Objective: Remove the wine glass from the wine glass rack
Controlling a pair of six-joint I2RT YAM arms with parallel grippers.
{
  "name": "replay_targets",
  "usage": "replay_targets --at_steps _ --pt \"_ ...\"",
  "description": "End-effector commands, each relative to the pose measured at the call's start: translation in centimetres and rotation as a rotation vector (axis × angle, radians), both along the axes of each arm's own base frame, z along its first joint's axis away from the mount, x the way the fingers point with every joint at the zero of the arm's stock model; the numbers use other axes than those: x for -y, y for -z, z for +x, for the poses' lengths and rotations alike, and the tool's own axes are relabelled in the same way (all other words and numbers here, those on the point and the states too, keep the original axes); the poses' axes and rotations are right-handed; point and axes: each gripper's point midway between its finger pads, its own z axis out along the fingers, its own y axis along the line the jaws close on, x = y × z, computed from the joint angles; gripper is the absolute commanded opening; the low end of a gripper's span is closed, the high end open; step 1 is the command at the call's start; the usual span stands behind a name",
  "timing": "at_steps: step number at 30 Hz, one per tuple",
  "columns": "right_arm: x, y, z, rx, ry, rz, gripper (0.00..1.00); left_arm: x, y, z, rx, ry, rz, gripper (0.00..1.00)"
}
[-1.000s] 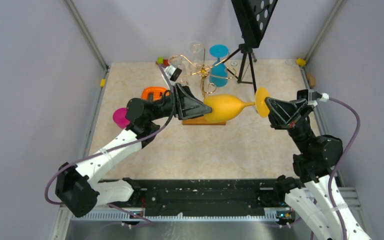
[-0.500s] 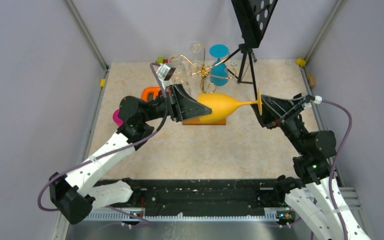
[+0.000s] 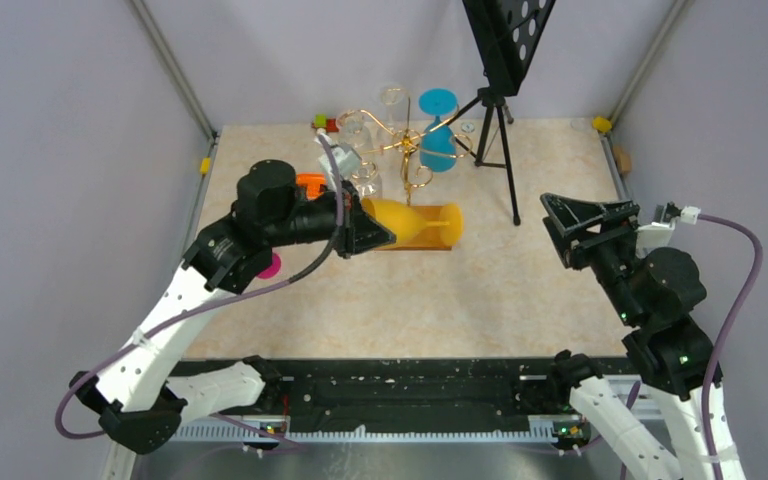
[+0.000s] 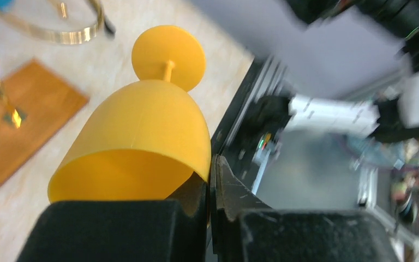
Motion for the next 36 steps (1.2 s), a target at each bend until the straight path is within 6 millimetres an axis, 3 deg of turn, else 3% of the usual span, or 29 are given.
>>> replay_targets --at_steps 1,6,13,17,21,29,36 --pt "1.5 1.7 0.3 -0.043 0.078 -0.099 0.68 -2.2 9.4 -2.5 -0.067 0.161 0.358 0.0" --pt "0.6 2.8 1.1 -0.055 0.048 -0.078 0.66 -4.3 15.0 -0.5 -0.12 0.031 0.574 0.0" --pt "0.0 3.9 1.6 -0.078 0.024 -0.074 0.64 -7.8 19.6 1.5 -0.184 -0.148 0.795 0.0" --pt "-0.2 4.0 1.6 -0.075 0.017 -0.07 0.64 -10.4 20.3 3.4 -0.177 -0.326 0.902 0.0" --pt "-0.5 4.4 1.6 -0.081 0.002 -0.061 0.63 -11.3 20.4 4.7 -0.204 -0.444 0.911 0.0" --pt "-0.6 4.8 1.6 -0.087 -0.004 -0.052 0.62 -11.9 20.8 5.5 -0.265 -0.547 0.884 0.0" --pt "-0.8 5.3 1.7 -0.095 -0.009 -0.049 0.62 -13.8 20.2 5.7 -0.279 -0.636 0.848 0.0"
